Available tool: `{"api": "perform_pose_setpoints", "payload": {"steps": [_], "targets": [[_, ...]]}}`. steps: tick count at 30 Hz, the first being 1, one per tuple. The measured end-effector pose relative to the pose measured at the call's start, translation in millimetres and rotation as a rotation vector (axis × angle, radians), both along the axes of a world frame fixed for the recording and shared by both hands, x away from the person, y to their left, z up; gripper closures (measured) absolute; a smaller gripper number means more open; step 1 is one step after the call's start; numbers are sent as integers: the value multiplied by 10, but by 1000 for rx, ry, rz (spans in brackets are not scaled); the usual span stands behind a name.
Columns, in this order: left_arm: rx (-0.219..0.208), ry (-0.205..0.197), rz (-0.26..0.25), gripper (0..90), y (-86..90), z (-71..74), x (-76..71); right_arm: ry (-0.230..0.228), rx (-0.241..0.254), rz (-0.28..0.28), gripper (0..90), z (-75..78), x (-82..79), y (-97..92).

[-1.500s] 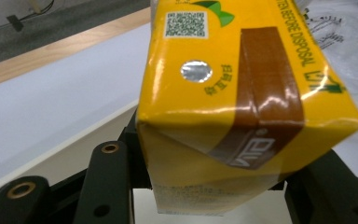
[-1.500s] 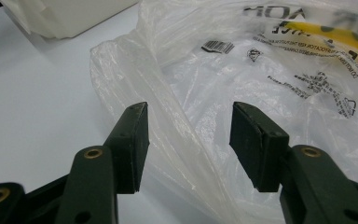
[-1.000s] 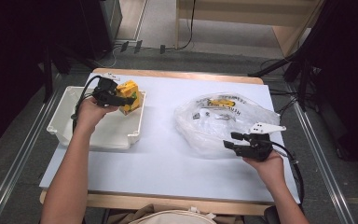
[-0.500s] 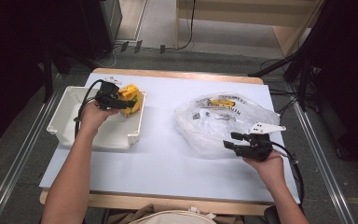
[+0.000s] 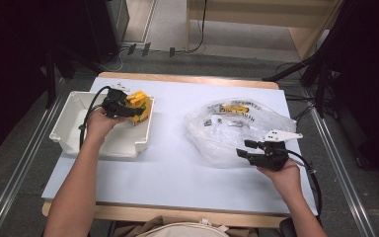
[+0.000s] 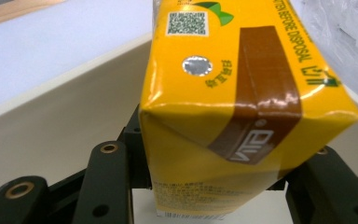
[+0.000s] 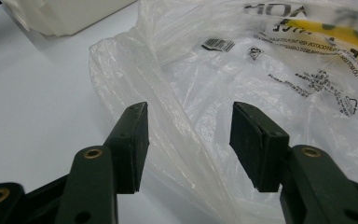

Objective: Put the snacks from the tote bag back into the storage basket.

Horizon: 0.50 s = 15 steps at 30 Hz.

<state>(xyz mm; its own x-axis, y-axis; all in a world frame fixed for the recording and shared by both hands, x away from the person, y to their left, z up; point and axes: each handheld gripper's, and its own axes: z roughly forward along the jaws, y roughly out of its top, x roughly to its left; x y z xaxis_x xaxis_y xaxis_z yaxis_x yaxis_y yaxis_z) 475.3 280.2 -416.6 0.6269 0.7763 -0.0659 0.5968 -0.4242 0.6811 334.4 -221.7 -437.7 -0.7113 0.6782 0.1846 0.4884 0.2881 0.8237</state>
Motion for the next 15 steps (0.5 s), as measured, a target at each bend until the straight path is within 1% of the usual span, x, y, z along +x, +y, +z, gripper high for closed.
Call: {"api": "perform_pose_setpoints", "payload": {"steps": [6,10,11,13,15], "targets": [[-10,-9,-6,502,18,-20,-15,0,-1,0,484,-2,1,2],[-2,-25,-13,497,15,-38,-44,-1,-3,2,484,-5,3,2],[0,-21,-14,496,20,-39,-47,0,-2,1,484,-4,2,2],[-17,-13,-5,492,40,-52,-49,1,-1,0,484,-2,0,2],[-16,-16,-5,490,52,-62,-66,0,-3,1,484,-2,0,1]]}}
